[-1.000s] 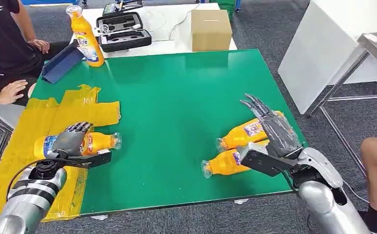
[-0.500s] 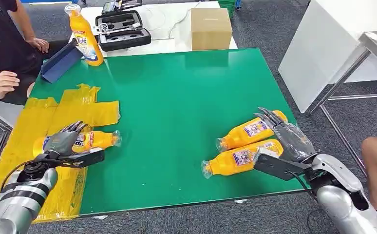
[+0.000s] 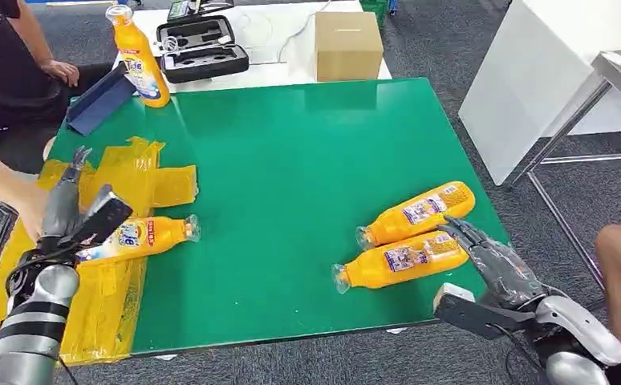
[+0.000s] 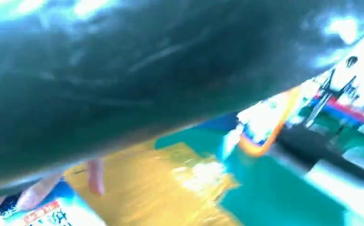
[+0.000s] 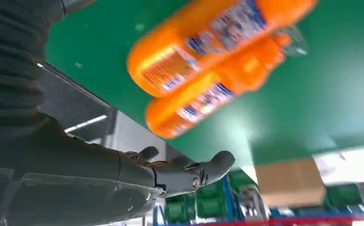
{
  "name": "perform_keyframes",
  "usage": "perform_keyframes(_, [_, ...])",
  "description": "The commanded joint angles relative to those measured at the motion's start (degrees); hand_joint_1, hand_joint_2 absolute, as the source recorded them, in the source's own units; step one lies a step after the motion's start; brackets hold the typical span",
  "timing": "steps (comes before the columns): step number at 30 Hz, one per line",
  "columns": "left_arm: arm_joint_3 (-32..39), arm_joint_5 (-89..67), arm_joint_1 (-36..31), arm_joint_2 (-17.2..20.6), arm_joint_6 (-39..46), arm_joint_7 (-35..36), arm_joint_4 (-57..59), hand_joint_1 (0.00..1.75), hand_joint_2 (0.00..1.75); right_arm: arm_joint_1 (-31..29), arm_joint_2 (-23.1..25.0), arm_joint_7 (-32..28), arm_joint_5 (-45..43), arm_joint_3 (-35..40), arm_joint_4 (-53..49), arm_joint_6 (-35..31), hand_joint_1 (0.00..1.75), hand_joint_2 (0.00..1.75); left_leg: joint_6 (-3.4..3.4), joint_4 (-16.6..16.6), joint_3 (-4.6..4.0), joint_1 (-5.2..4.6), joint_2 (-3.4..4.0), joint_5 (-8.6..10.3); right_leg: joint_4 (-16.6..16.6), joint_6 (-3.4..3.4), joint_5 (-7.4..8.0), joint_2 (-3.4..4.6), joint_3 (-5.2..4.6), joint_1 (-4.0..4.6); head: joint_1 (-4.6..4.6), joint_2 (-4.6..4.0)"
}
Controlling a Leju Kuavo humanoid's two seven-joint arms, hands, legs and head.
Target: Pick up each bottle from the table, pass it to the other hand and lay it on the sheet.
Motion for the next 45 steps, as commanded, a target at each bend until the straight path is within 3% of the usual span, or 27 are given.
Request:
perform_keyframes(1, [2.41, 6.97, 0.77, -5.08, -3.49, -0.86, -9.98, 0.0, 0.0, 0.15, -6.45, 3.34, -2.82, -0.89, 4.52, 4.53, 0.0, 1.75, -0.02, 0.03, 0.08, 0.02, -0.02, -0.04, -0.01, -0.04, -0.03, -0.09, 0.11, 0.04, 0.0, 0.0])
perform_keyframes(5, [-1.97, 8.68, 4.3, -5.73, -4.55, -0.36, -16.29, 0.0, 0.0, 1.66, -8.67, 4.19, -2.67, -3.06, 5.75, 5.06, 0.0, 1.75, 0.01, 0.04, 0.22, 0.01, -0.13, -0.09, -0.04, -0.03, -0.12, -0.23, 0.29, 0.03, 0.0, 0.0])
perform_keyframes(10, [-5.02, 9.72, 5.03, -5.96, -4.6, -0.21, -18.77, 0.0, 0.0, -4.71, -7.71, 4.22, -2.07, -0.72, 10.77, 7.49, 0.0, 1.75, -0.01, 0.03, 0.27, 0.03, 0.08, -0.12, -0.09, -0.05, -0.06, -0.02, 0.3, 0.04, 0.0, 0.0])
perform_keyframes(22, [-5.26, 9.88, 4.98, -5.45, -4.47, -0.54, -18.64, 0.0, 0.0, -5.83, -7.41, 4.19, -1.95, 0.31, 11.63, 7.87, 0.0, 1.75, 0.01, -0.01, 0.19, 0.01, 0.05, -0.07, -0.06, -0.04, -0.02, -0.02, 0.21, 0.03, -0.02, 0.0])
perform_keyframes(27, [-7.51, 8.9, 5.39, -5.62, -2.94, -2.23, -20.25, 0.0, 0.0, -13.79, -6.23, 3.51, -0.83, 6.62, 17.96, 9.8, 0.0, 1.75, -0.01, 0.0, 0.29, 0.06, 0.2, -0.12, -0.13, -0.06, 0.01, 0.1, 0.33, 0.08, -0.02, 0.0])
perform_keyframes(45, [-9.73, 9.86, 4.64, -6.44, -1.95, -2.43, -18.78, 0.0, 0.0, -29.67, 2.81, 1.97, 4.37, 26.21, 33.97, 8.0, 0.0, 1.75, -0.01, -0.04, 0.34, 0.08, 0.29, -0.09, -0.12, -0.05, 0.05, 0.19, 0.34, 0.11, -0.02, 0.0])
